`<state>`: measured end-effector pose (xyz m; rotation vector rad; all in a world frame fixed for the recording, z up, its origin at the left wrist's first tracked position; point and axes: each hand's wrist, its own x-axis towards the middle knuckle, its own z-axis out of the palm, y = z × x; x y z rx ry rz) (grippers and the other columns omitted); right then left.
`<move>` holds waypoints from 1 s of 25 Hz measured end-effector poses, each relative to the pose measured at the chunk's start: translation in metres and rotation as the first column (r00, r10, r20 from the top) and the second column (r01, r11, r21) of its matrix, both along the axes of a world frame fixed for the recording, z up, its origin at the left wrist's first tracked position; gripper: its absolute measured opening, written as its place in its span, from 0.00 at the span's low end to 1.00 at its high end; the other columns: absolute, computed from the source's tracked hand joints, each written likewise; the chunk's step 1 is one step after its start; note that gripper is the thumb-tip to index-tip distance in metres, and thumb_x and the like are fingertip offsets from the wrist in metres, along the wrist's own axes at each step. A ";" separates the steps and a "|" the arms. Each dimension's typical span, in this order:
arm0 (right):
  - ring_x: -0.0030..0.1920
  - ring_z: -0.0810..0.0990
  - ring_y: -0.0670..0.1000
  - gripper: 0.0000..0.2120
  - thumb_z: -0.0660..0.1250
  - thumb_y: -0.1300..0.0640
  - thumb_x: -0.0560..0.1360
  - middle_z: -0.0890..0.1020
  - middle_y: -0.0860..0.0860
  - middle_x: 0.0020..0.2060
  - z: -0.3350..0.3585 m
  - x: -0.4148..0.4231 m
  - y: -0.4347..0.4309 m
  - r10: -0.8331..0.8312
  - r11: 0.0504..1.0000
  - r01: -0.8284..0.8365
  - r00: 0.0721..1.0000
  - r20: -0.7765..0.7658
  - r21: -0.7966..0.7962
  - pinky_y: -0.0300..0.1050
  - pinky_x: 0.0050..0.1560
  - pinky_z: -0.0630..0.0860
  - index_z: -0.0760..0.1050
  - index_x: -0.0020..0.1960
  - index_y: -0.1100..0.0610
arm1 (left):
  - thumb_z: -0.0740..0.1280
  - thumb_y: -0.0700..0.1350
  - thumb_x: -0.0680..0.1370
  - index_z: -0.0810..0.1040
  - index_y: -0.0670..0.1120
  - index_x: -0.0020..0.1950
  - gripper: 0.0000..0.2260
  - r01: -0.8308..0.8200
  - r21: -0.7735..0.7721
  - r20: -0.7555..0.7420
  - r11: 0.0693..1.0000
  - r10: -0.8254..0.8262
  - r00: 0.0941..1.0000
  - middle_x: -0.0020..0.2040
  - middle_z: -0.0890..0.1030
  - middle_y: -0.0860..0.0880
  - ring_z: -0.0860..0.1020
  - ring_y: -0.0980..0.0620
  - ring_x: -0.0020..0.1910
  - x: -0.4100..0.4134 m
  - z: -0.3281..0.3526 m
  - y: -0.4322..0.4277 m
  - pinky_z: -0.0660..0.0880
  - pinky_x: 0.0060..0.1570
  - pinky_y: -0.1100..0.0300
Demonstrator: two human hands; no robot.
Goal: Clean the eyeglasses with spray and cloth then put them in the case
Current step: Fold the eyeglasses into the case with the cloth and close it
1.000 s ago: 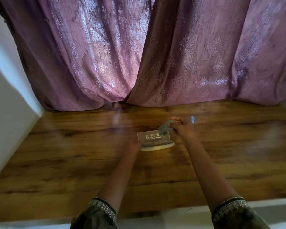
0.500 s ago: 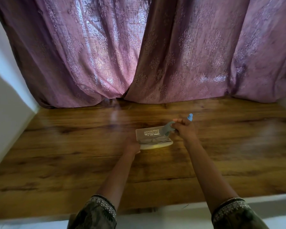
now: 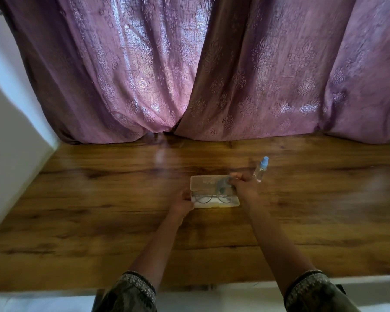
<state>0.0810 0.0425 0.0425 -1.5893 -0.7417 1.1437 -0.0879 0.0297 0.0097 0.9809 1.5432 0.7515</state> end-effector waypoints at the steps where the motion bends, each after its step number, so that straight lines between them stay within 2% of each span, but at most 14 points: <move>1: 0.38 0.76 0.52 0.08 0.67 0.69 0.71 0.79 0.54 0.40 -0.002 -0.007 0.002 0.050 0.999 -0.050 0.999 0.002 0.006 0.42 0.39 0.74 0.77 0.44 0.57 | 0.60 0.24 0.72 0.71 0.40 0.63 0.22 -0.001 -0.003 0.013 1.000 0.001 1.000 0.53 0.75 0.46 0.72 0.52 0.48 0.000 -0.001 0.000 0.70 0.37 0.65; 3: 0.37 0.75 0.49 0.07 0.69 0.67 0.70 0.78 0.52 0.38 -0.006 -0.018 0.005 0.141 0.990 -0.140 0.989 0.046 -0.020 0.38 0.36 0.73 0.77 0.43 0.56 | 0.60 0.24 0.71 0.72 0.41 0.63 0.23 -0.004 -0.011 0.031 1.000 0.004 1.000 0.53 0.76 0.46 0.72 0.50 0.51 -0.001 -0.004 0.003 0.70 0.37 0.64; 4: 0.35 0.75 0.48 0.07 0.69 0.67 0.70 0.77 0.51 0.36 -0.008 -0.019 0.006 0.172 0.984 -0.166 0.978 0.118 -0.059 0.37 0.35 0.72 0.76 0.43 0.56 | 0.60 0.24 0.71 0.72 0.41 0.63 0.23 -0.007 -0.014 0.038 1.000 0.008 0.999 0.53 0.76 0.46 0.73 0.50 0.51 -0.001 -0.005 0.004 0.71 0.38 0.63; 6: 0.37 0.76 0.51 0.06 0.68 0.66 0.70 0.77 0.51 0.34 -0.018 -0.016 0.006 0.199 0.978 -0.171 0.935 0.293 -0.121 0.43 0.40 0.75 0.77 0.40 0.56 | 0.60 0.24 0.70 0.72 0.42 0.62 0.24 -0.013 -0.031 0.048 0.999 0.014 0.999 0.55 0.76 0.46 0.73 0.49 0.52 -0.002 -0.007 0.006 0.71 0.39 0.62; 9: 0.41 0.80 0.53 0.12 0.68 0.65 0.69 0.82 0.53 0.38 -0.031 -0.007 0.000 0.186 0.981 -0.146 0.890 0.416 -0.126 0.51 0.48 0.80 0.74 0.34 0.48 | 0.58 0.24 0.70 0.72 0.42 0.63 0.24 -0.018 -0.049 0.084 0.999 0.022 0.996 0.56 0.76 0.46 0.73 0.48 0.53 -0.004 -0.009 0.007 0.73 0.40 0.60; 13: 0.40 0.79 0.51 0.05 0.69 0.65 0.70 0.83 0.55 0.44 -0.037 -0.002 -0.003 0.167 0.986 -0.149 0.828 0.536 -0.078 0.48 0.45 0.80 0.78 0.44 0.57 | 0.58 0.26 0.73 0.70 0.44 0.63 0.22 -0.005 -0.068 0.089 0.998 0.011 0.996 0.55 0.74 0.46 0.72 0.48 0.54 -0.004 -0.009 0.009 0.75 0.44 0.58; 18: 0.48 0.80 0.54 0.13 0.69 0.57 0.71 0.80 0.53 0.47 -0.038 0.004 -0.010 0.151 0.988 -0.084 0.727 0.670 -0.132 0.46 0.44 0.75 0.74 0.55 0.56 | 0.58 0.27 0.74 0.70 0.46 0.61 0.20 -0.016 -0.089 0.103 0.996 0.025 0.994 0.59 0.74 0.44 0.72 0.49 0.54 -0.003 -0.007 0.009 0.74 0.42 0.61; 20: 0.50 0.79 0.56 0.15 0.66 0.53 0.73 0.79 0.54 0.51 -0.044 0.011 -0.013 0.097 0.990 -0.001 0.745 0.660 -0.144 0.48 0.46 0.74 0.72 0.58 0.58 | 0.57 0.27 0.74 0.70 0.46 0.62 0.22 -0.016 -0.090 0.116 0.996 0.026 0.993 0.61 0.74 0.44 0.72 0.49 0.54 -0.002 -0.004 0.009 0.75 0.45 0.59; 22: 0.51 0.79 0.58 0.16 0.63 0.52 0.75 0.79 0.57 0.54 -0.053 0.019 -0.013 0.109 0.983 0.008 0.777 0.620 -0.182 0.52 0.50 0.76 0.72 0.60 0.59 | 0.57 0.26 0.74 0.68 0.46 0.65 0.24 -0.009 -0.085 0.129 0.996 0.020 0.991 0.62 0.73 0.44 0.73 0.47 0.57 -0.001 -0.001 0.008 0.75 0.51 0.55; 23: 0.50 0.79 0.57 0.15 0.62 0.52 0.76 0.79 0.57 0.53 -0.055 0.022 -0.013 0.144 0.978 -0.032 0.816 0.560 -0.205 0.55 0.51 0.78 0.72 0.60 0.58 | 0.57 0.27 0.74 0.68 0.46 0.66 0.24 -0.005 -0.079 0.134 0.997 0.016 0.991 0.62 0.73 0.44 0.73 0.46 0.58 -0.001 0.001 0.007 0.75 0.54 0.54; 25: 0.46 0.80 0.55 0.14 0.60 0.55 0.78 0.79 0.55 0.51 -0.053 0.026 -0.013 0.196 0.968 -0.115 0.904 0.380 -0.223 0.51 0.46 0.80 0.71 0.63 0.56 | 0.57 0.27 0.74 0.68 0.46 0.67 0.25 0.001 -0.067 0.145 0.998 0.008 0.989 0.62 0.73 0.44 0.73 0.46 0.60 -0.001 0.003 0.007 0.74 0.56 0.54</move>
